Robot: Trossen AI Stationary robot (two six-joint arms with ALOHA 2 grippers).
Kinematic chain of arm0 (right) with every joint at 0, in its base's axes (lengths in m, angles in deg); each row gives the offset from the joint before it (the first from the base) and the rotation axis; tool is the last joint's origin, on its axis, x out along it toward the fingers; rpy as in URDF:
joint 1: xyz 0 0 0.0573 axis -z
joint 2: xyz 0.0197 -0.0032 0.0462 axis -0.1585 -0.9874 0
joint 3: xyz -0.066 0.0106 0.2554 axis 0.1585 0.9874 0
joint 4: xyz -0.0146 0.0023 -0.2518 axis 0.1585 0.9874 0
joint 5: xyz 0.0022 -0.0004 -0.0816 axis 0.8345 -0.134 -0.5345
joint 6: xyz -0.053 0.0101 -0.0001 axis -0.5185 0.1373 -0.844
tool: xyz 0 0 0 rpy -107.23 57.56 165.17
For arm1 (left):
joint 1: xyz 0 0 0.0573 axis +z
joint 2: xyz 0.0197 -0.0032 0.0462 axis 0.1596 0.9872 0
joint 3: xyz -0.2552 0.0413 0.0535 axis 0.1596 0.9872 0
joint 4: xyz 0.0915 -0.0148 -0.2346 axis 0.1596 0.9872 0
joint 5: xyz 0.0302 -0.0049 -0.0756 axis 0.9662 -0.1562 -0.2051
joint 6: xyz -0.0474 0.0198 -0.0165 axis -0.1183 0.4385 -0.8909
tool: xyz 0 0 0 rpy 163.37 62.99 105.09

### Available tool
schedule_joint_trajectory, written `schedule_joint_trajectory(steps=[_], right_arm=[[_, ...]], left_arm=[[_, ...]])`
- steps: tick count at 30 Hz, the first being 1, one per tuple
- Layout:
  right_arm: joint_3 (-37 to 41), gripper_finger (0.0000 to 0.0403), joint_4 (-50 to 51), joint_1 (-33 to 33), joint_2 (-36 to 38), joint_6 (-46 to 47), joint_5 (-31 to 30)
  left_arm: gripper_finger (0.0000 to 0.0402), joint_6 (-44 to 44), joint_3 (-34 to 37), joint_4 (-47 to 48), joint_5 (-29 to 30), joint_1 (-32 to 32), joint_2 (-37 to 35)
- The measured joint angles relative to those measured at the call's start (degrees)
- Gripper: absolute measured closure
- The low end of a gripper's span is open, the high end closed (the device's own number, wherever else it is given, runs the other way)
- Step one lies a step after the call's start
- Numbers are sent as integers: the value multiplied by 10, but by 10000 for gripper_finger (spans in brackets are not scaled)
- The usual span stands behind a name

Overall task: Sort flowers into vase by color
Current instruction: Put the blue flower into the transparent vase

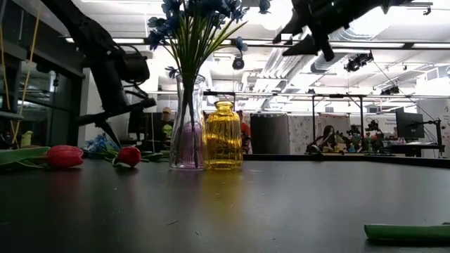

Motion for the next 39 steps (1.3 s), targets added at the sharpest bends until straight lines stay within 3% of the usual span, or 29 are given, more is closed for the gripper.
schedule_joint_trajectory(steps=[7,15,19,23,27,32,39], right_arm=[[0,198,25,68,0,12,79],[0,198,29,90,0,24,98],[0,198,41,90,0,25,99],[0,198,58,90,0,39,99],[0,199,81,90,0,59,117],[0,199,104,90,0,59,134],[0,199,98,90,0,58,150]], left_arm=[[193,-91,0,-19,2,-6,34],[206,-153,-3,-26,-2,11,80],[238,-196,-3,-21,-1,18,88],[305,-241,-1,-14,-10,29,89],[388,-243,0,-14,-15,39,87],[396,-204,2,-54,6,49,68],[400,-112,1,-95,42,32,-44]])
